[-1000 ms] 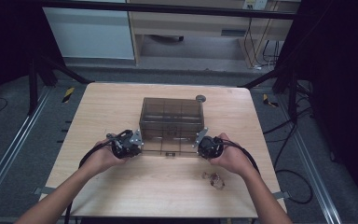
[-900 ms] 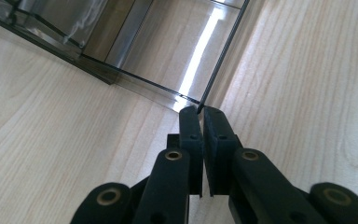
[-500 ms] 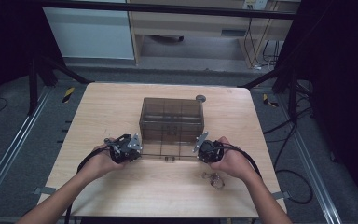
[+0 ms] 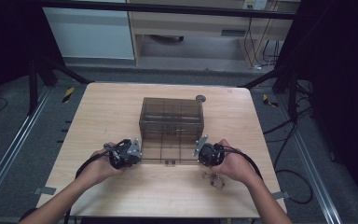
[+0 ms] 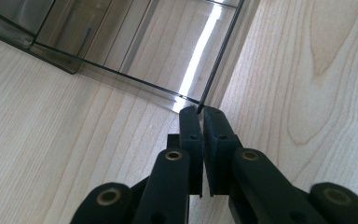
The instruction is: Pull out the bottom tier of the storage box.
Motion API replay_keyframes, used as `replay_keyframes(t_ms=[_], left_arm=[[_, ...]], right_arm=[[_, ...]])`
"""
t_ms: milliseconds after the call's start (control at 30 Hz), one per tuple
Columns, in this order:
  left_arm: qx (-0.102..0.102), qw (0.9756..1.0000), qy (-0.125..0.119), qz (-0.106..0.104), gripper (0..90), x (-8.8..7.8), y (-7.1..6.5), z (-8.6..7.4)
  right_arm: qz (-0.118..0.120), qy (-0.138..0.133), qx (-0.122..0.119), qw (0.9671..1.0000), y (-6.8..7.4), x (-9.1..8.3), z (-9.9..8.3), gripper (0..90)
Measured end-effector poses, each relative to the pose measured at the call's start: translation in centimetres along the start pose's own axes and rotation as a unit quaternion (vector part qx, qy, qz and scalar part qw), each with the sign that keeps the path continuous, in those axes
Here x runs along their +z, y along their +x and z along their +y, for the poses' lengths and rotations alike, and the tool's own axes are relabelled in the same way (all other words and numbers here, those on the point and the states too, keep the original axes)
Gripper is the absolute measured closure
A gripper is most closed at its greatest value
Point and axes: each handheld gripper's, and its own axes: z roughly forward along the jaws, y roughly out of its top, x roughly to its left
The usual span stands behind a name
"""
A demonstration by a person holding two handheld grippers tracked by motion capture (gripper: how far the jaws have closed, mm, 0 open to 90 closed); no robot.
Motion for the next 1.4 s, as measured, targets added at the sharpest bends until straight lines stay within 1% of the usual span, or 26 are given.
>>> replay_keyframes(t_ms=[100, 233, 300, 333, 367, 400, 433, 500, 533, 567, 600, 633, 667, 700, 733, 767, 800, 833, 867, 900, 933, 1000, 1033, 1067, 1233, 1400], left_arm=[[0.0, 1.0, -0.001, 0.003, 86.8, 0.0, 0.0, 0.0], [-0.007, 0.9999, -0.01, 0.003, 86.5, 0.1, 0.0, -0.3], [-0.009, 0.9999, -0.013, 0.007, 86.1, 0.0, 0.0, -0.4], [-0.015, 0.9996, -0.023, 0.01, 81.3, -0.3, -0.2, -0.6], [-0.015, 0.9996, -0.023, 0.01, 78.3, -0.3, -0.2, -0.6], [-0.015, 0.9995, -0.026, 0.014, 78.3, -0.6, -0.3, -0.8], [-0.027, 0.9985, -0.04, 0.026, 71.2, -1.1, -0.5, -1.4], [-0.056, 0.9958, -0.058, 0.043, 58.1, -1.5, -0.6, -2.1], [-0.066, 0.9943, -0.067, 0.051, 54.5, -1.7, -0.6, -2.4], [-0.066, 0.9943, -0.067, 0.051, 49.4, -1.7, -0.6, -2.4], [-0.079, 0.9921, -0.074, 0.063, 49.4, -1.9, -0.6, -2.8], [-0.094, 0.9892, -0.085, 0.073, 42.6, -1.9, -0.6, -3.2], [-0.124, 0.9819, -0.11, 0.092, 33.2, -1.8, -0.6, -3.8], [-0.124, 0.9819, -0.11, 0.092, 30.1, -1.8, -0.6, -3.8], [-0.145, 0.9774, -0.122, 0.094, 28.0, -1.7, -0.2, -4.4], [-0.145, 0.9774, -0.122, 0.094, 25.6, -1.7, -0.2, -4.4], [-0.152, 0.9757, -0.125, 0.097, 22.4, -1.8, 0.0, -4.5], [-0.155, 0.9732, -0.129, 0.109, 19.0, -2.1, 0.4, -4.8], [-0.169, 0.9691, -0.14, 0.114, 16.3, -2.2, 0.5, -5.1], [-0.175, 0.9674, -0.143, 0.114, 14.0, -2.2, 0.6, -5.4], [-0.18, 0.9666, -0.145, 0.111, 11.3, -2.1, 0.6, -5.7], [-0.181, 0.9664, -0.144, 0.112, 10.0, -2.0, 0.6, -6.0], [-0.179, 0.9673, -0.143, 0.109, 7.8, -1.9, 0.5, -6.2], [-0.181, 0.9681, -0.144, 0.095, 7.1, -1.8, 0.5, -6.7], [-0.189, 0.9659, -0.145, 0.102, 7.0, -1.9, 0.6, -7.2], [-0.188, 0.9665, -0.141, 0.102, 7.0, -1.9, 0.5, -7.2]], right_arm=[[0.0, -0.003, -0.005, 1.0, -0.2, 0.0, -0.1, 86.9], [0.0, -0.012, 0.01, 0.9999, -0.1, 0.1, -0.3, 85.7], [-0.002, -0.02, 0.019, 0.9996, -0.1, 0.0, -0.4, 80.9], [-0.004, -0.018, 0.023, 0.9996, -0.1, -0.2, -0.5, 73.2], [-0.004, -0.018, 0.023, 0.9996, -0.1, -0.2, -0.5, 73.2], [-0.008, -0.016, 0.032, 0.9993, 0.0, -0.4, -0.6, 69.0], [-0.01, -0.019, 0.05, 0.9985, 0.0, -0.9, -1.0, 61.5], [-0.014, -0.019, 0.068, 0.9974, 0.1, -1.4, -1.6, 54.1], [-0.017, -0.02, 0.078, 0.9966, 0.2, -1.7, -1.9, 52.0], [-0.017, -0.02, 0.078, 0.9966, 0.2, -1.7, -1.9, 52.0], [-0.02, -0.022, 0.087, 0.9958, 0.3, -1.9, -2.3, 48.4], [-0.025, -0.025, 0.098, 0.9946, 0.5, -2.0, -2.7, 43.4], [-0.028, -0.023, 0.111, 0.9931, 0.9, -2.1, -3.4, 37.8], [-0.028, -0.023, 0.111, 0.9931, 0.9, -2.1, -3.4, 37.8], [-0.033, -0.019, 0.126, 0.9913, 1.2, -2.1, -4.0, 32.3], [-0.033, -0.019, 0.126, 0.9913, 1.2, -2.1, -4.0, 32.3], [-0.03, -0.017, 0.137, 0.99, 1.6, -2.1, -4.5, 29.3], [-0.029, -0.016, 0.144, 0.9891, 1.8, -2.0, -4.7, 26.6], [-0.025, -0.014, 0.153, 0.9878, 1.9, -2.0, -4.9, 24.3], [-0.013, -0.011, 0.172, 0.985, 2.0, -1.9, -5.2, 23.0], [-0.006, -0.014, 0.179, 0.9837, 2.1, -1.8, -5.3, 23.1], [-0.003, -0.015, 0.182, 0.9831, 2.2, -1.7, -5.5, 24.9], [0.003, -0.015, 0.18, 0.9836, 2.5, -1.5, -5.6, 29.2], [0.006, -0.013, 0.181, 0.9833, 2.6, -1.5, -5.7, 30.0], [0.015, -0.011, 0.18, 0.9835, 3.1, -1.1, -5.7, 37.0], [0.017, -0.014, 0.181, 0.9833, 3.0, -1.1, -5.8, 40.7]])
